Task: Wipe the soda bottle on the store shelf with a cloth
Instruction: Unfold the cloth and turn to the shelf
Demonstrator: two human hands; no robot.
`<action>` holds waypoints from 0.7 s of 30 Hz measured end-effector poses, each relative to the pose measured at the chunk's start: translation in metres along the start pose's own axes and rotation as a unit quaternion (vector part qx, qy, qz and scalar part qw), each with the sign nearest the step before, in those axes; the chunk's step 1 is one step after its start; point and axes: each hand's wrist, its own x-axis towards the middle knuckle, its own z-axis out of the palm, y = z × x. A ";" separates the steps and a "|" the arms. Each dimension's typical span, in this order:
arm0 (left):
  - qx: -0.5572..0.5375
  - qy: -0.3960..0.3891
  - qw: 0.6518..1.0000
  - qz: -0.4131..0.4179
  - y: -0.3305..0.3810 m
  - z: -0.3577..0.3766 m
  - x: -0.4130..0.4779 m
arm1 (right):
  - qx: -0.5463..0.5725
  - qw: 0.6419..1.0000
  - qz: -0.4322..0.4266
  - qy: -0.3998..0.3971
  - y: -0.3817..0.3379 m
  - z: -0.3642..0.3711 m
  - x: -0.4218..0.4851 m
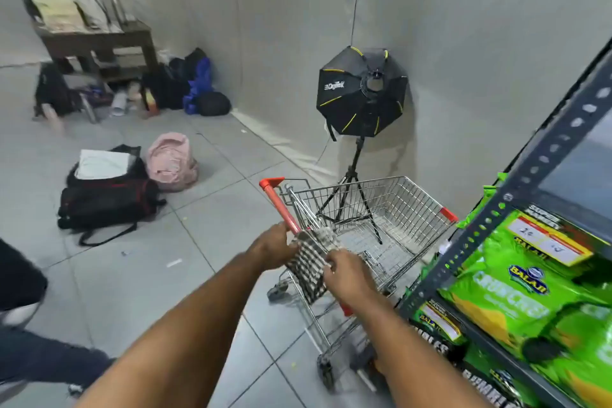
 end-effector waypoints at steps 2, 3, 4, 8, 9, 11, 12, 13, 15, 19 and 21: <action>-0.067 -0.029 0.996 -0.055 -0.012 0.019 0.019 | -0.018 0.999 0.036 0.002 0.000 0.016 0.018; -0.091 -0.043 0.992 -0.077 -0.016 0.028 0.022 | -0.022 0.999 0.041 -0.006 0.001 0.021 0.022; -0.106 -0.049 0.990 -0.085 -0.021 0.039 0.031 | -0.032 0.999 0.040 -0.017 0.001 0.027 0.029; -0.036 -0.025 0.996 -0.073 -0.024 0.053 0.052 | -0.031 0.999 0.040 -0.018 -0.002 0.027 0.048; 0.005 -0.022 0.998 -0.051 -0.021 0.053 0.054 | -0.032 0.998 0.044 -0.018 -0.001 0.027 0.049; 0.034 -0.039 0.999 0.012 -0.004 0.045 0.055 | -0.016 0.999 0.052 -0.002 0.001 0.020 0.046; 0.030 -0.051 0.997 0.055 0.008 0.039 0.054 | 0.004 0.999 0.052 0.013 0.002 0.015 0.044; 0.021 -0.066 0.993 0.096 0.021 0.031 0.052 | 0.033 0.998 0.053 0.032 0.004 0.007 0.040; -0.007 -0.104 0.983 0.151 0.057 0.014 0.043 | 0.089 0.991 0.052 0.084 0.009 -0.017 0.026; -0.055 -0.153 0.960 0.227 0.137 -0.017 0.018 | 0.103 0.968 -0.033 0.226 0.024 -0.091 -0.013; -0.048 -0.150 0.940 0.302 0.191 -0.025 -0.002 | 0.062 0.958 -0.070 0.273 0.037 -0.141 -0.048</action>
